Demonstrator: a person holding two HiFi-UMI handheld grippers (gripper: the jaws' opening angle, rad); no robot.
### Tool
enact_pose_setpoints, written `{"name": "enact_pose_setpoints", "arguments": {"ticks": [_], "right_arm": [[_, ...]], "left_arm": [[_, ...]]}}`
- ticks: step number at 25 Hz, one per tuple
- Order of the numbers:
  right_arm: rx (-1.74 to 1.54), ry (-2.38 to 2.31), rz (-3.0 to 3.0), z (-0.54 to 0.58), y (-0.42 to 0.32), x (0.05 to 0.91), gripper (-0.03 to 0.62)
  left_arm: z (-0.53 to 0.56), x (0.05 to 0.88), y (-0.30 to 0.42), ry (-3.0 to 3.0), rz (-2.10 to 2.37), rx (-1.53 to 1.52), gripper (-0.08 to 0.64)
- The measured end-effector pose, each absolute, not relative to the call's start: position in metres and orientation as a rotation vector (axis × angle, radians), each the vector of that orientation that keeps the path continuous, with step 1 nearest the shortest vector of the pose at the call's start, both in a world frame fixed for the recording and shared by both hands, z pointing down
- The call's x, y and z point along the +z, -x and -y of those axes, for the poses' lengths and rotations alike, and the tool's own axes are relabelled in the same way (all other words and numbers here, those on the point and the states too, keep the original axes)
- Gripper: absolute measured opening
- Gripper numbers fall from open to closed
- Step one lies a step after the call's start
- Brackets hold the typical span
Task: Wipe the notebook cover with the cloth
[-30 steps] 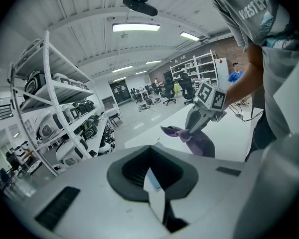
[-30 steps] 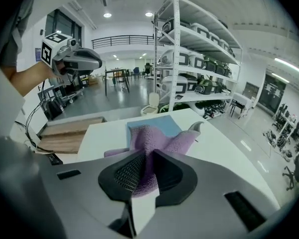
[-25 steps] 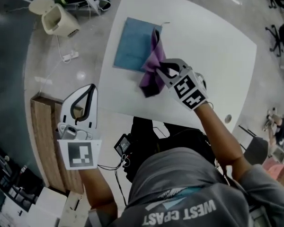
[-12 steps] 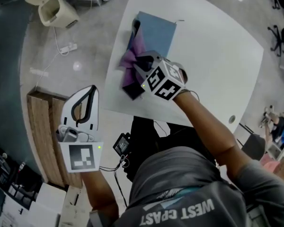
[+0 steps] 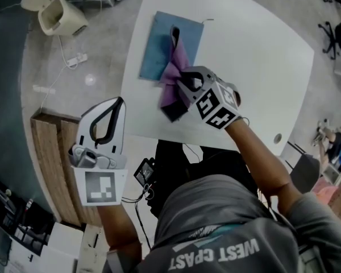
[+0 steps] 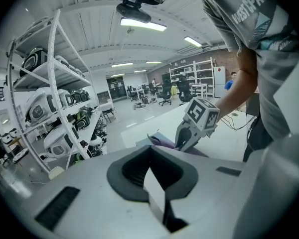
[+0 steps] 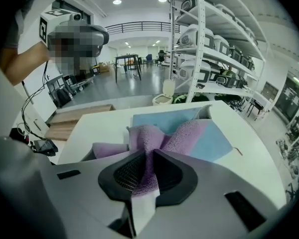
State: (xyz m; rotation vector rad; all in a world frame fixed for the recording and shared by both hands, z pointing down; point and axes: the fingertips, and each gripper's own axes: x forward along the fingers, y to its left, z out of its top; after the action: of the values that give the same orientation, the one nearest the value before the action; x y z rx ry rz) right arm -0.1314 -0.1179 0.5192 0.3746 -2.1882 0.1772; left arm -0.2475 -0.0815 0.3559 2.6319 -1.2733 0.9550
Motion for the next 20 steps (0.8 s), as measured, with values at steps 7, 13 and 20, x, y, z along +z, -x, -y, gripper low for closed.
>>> {"name": "enact_pose_setpoints", "arguments": {"ticks": [7, 13, 20], "right_arm": [[0.154, -0.383, 2.180, 0.123, 0.136, 0.520, 0.074], [0.124, -0.318, 2.253, 0.133, 0.203, 0.521, 0.072], [0.177, -0.385, 2.226, 0.134, 0.157, 0.519, 0.072]], "left_arm": [[0.083, 0.359, 0.225, -2.677, 1.227, 1.013, 0.000], [0.083, 0.363, 0.222, -2.676, 1.217, 1.054, 0.000], [0.093, 0.367, 0.214, -2.696, 1.196, 1.056, 0.000]]}}
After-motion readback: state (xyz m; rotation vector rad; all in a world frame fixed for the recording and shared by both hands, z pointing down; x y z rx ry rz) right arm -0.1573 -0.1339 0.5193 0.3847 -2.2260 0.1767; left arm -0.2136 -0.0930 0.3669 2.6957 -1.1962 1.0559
